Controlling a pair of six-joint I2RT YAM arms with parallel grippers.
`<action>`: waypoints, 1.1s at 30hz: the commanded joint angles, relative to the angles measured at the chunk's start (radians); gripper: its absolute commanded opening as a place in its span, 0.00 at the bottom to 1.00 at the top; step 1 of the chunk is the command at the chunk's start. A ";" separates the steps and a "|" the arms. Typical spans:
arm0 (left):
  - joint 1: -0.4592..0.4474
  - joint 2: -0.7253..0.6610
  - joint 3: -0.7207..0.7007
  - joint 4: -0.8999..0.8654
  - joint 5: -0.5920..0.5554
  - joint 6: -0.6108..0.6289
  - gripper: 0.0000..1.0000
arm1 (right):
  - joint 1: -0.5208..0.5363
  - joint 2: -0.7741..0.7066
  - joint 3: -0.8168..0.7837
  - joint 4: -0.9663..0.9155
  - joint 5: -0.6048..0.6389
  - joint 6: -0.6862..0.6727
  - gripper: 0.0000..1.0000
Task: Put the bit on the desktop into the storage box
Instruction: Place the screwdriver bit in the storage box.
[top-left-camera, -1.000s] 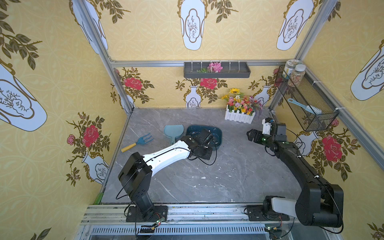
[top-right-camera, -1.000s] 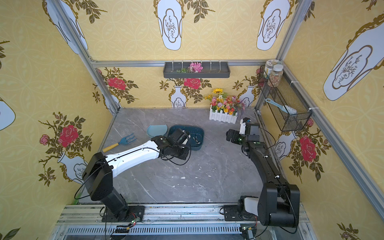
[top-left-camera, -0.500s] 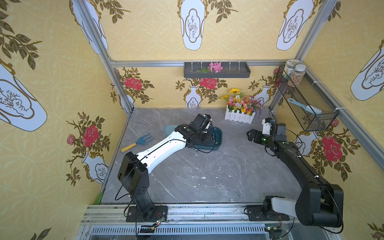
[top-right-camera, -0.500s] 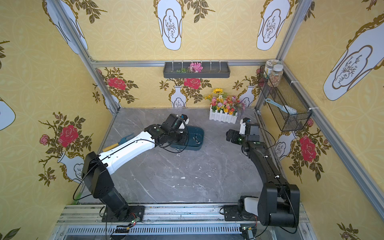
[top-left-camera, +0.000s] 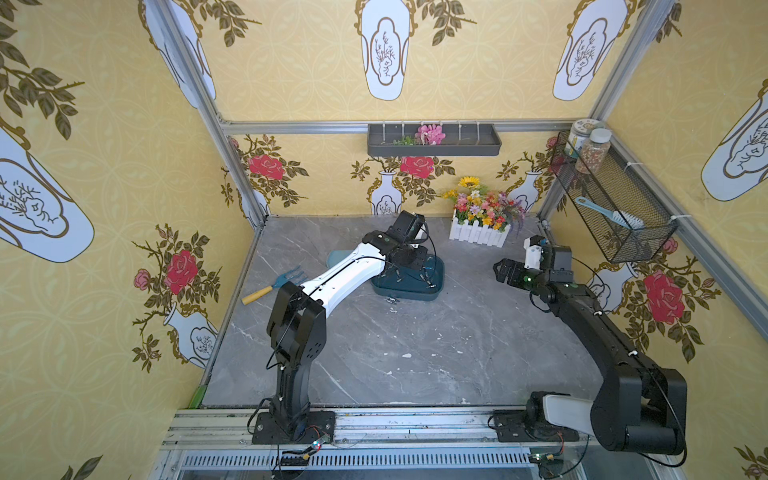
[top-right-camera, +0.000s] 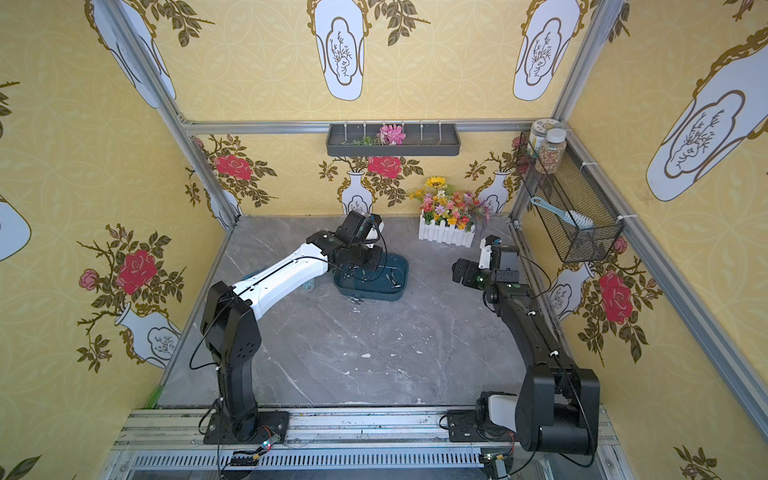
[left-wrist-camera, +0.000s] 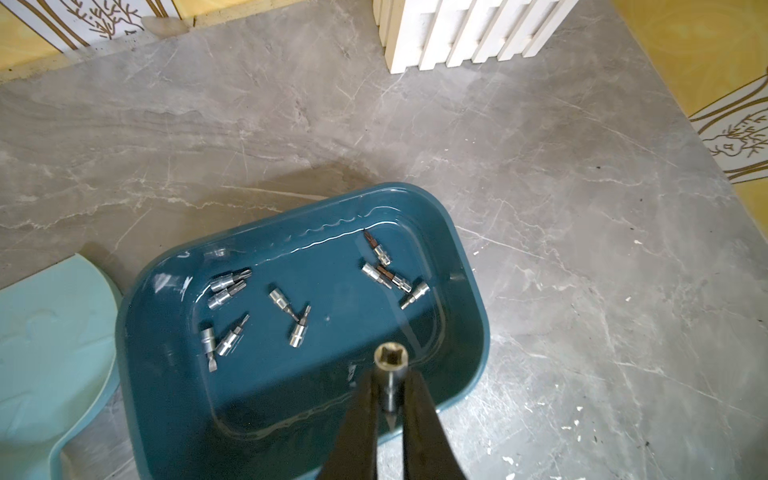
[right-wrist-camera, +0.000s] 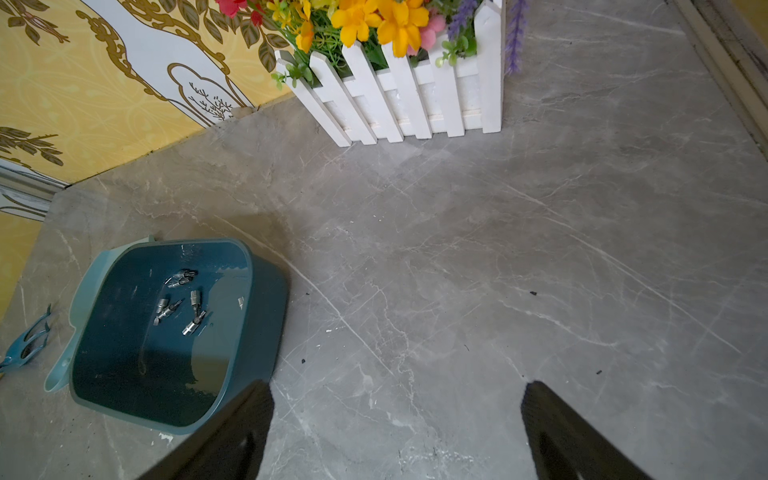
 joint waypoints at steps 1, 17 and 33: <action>0.004 0.061 0.049 -0.017 0.023 0.021 0.10 | -0.001 0.002 0.000 0.015 0.007 -0.012 0.97; 0.014 0.198 0.124 -0.043 0.038 0.021 0.10 | 0.000 0.007 -0.001 0.019 0.001 -0.011 0.97; 0.018 0.194 0.115 -0.034 0.031 0.019 0.12 | 0.000 0.010 -0.002 0.019 -0.002 -0.011 0.97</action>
